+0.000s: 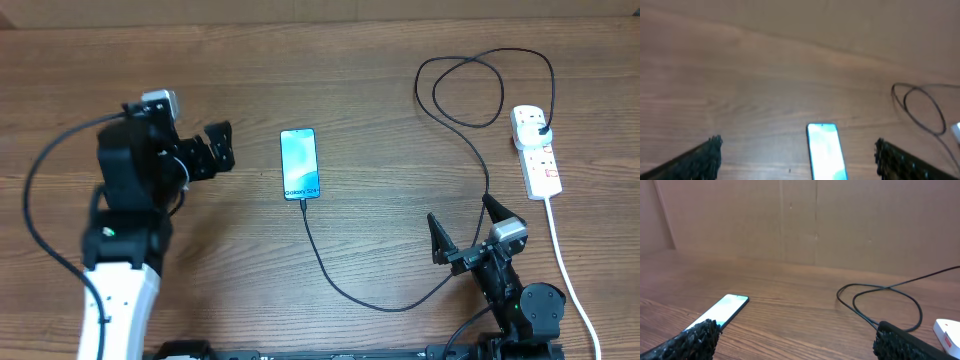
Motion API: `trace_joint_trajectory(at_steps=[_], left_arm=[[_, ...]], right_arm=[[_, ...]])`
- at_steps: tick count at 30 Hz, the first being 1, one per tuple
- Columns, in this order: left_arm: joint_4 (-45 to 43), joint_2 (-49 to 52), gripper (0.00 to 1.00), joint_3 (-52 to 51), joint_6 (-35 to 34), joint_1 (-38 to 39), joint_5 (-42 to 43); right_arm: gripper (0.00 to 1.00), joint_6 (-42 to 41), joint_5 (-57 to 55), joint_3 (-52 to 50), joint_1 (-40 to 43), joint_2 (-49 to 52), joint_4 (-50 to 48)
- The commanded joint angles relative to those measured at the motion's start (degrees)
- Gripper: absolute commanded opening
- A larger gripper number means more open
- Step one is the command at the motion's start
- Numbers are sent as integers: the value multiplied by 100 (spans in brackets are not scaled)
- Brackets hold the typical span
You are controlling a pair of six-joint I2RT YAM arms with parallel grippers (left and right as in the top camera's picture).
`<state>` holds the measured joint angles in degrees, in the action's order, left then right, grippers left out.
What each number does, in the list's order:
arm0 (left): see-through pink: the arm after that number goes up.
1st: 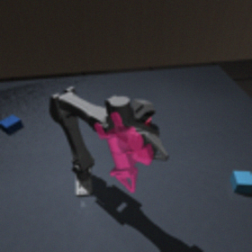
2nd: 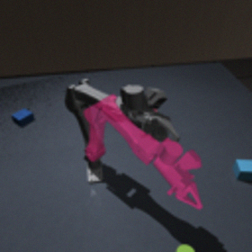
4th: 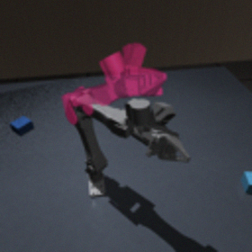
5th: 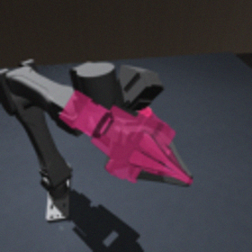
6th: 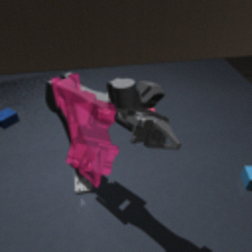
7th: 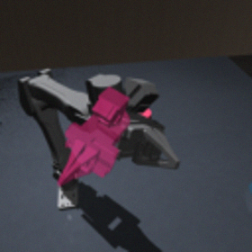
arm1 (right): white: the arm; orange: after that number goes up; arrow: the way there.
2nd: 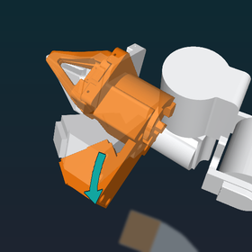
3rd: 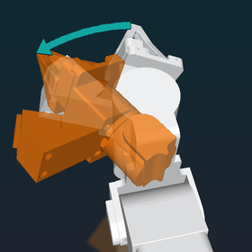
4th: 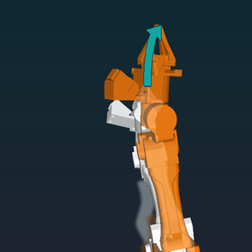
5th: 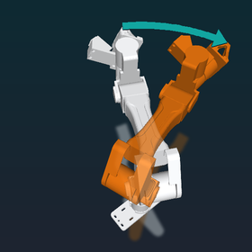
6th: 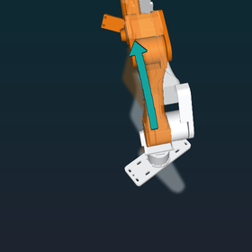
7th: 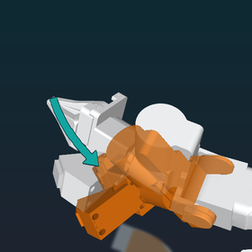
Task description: Plug charger to phone and switch on socket
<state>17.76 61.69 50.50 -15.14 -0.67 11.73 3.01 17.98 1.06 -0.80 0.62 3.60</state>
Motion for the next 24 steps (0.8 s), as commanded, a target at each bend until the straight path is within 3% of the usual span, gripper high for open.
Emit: trace_joint_trajectory(at_steps=[1,3,8,24], left_arm=[[-1309,-428,100,-1147,118,39,334],[-2321,-658,100,-1921,7,39,358],[-3217,-1228,100,-3147,11,33,299],[-3499,-2632,100,-4774,11,33,181]], right_arm=[[100,9,-33,-59,-22,-46,-31],[100,7,-33,-59,-22,-44,-31],[100,9,-33,-59,-22,-44,-31],[100,7,-33,-59,-22,-44,-31]])
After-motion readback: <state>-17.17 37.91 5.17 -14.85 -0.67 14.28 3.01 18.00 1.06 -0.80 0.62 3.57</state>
